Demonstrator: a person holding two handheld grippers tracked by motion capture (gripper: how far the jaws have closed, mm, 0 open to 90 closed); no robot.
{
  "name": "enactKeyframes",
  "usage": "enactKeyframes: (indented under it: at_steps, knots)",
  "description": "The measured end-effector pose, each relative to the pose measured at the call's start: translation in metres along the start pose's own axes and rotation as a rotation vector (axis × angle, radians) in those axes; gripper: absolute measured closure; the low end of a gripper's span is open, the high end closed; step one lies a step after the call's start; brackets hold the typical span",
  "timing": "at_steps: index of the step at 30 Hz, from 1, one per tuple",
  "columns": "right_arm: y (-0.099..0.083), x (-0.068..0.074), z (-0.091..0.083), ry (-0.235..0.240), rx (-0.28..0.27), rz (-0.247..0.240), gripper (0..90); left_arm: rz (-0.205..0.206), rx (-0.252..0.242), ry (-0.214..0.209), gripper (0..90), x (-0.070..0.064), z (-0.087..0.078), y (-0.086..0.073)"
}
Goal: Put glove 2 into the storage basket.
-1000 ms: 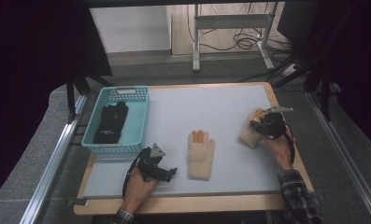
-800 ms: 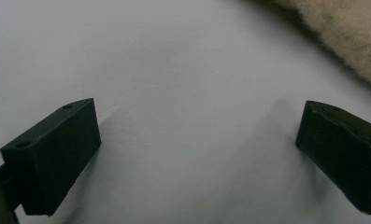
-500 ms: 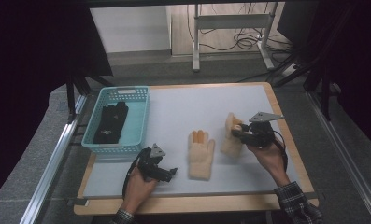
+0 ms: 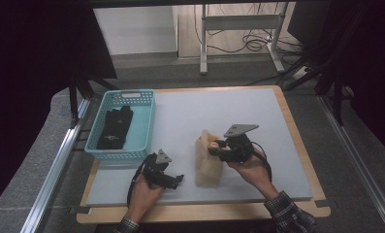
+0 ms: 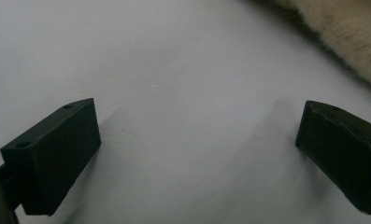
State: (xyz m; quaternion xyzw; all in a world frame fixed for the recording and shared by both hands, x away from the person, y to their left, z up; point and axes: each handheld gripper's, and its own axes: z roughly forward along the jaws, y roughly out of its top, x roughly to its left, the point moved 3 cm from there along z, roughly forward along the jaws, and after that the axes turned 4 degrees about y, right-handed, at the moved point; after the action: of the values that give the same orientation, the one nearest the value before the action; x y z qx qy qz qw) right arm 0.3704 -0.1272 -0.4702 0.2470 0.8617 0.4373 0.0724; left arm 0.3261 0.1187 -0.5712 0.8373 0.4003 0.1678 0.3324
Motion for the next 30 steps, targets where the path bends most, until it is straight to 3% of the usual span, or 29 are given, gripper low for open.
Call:
enactKeyframes:
  at_steps: [8, 15, 20, 24, 30]
  knots:
    - [-0.018, 0.006, 0.036, 0.021, 0.103, 0.019, 56.7, 0.0, 0.0, 0.0, 0.2, 0.0, 0.0, 0.0]
    - [-0.03, 0.006, 0.046, 0.041, 0.11, 0.031, 47.4, -0.003, 0.001, 0.0, 0.2, 0.0, 0.0, 0.0]
    - [-0.023, 0.0, 0.036, 0.048, 0.063, 0.041, 39.5, -0.004, -0.001, 0.001, 0.2, 0.0, 0.0, 0.0]
    - [-0.019, -0.014, 0.02, -0.007, 0.028, 0.049, 39.6, -0.004, 0.0, 0.0, 0.2, 0.0, 0.0, 0.0]
    - [-0.028, -0.034, 0.002, -0.052, 0.024, 0.072, 59.9, 0.002, 0.001, -0.001, 0.1, 0.0, 0.0, 0.0]
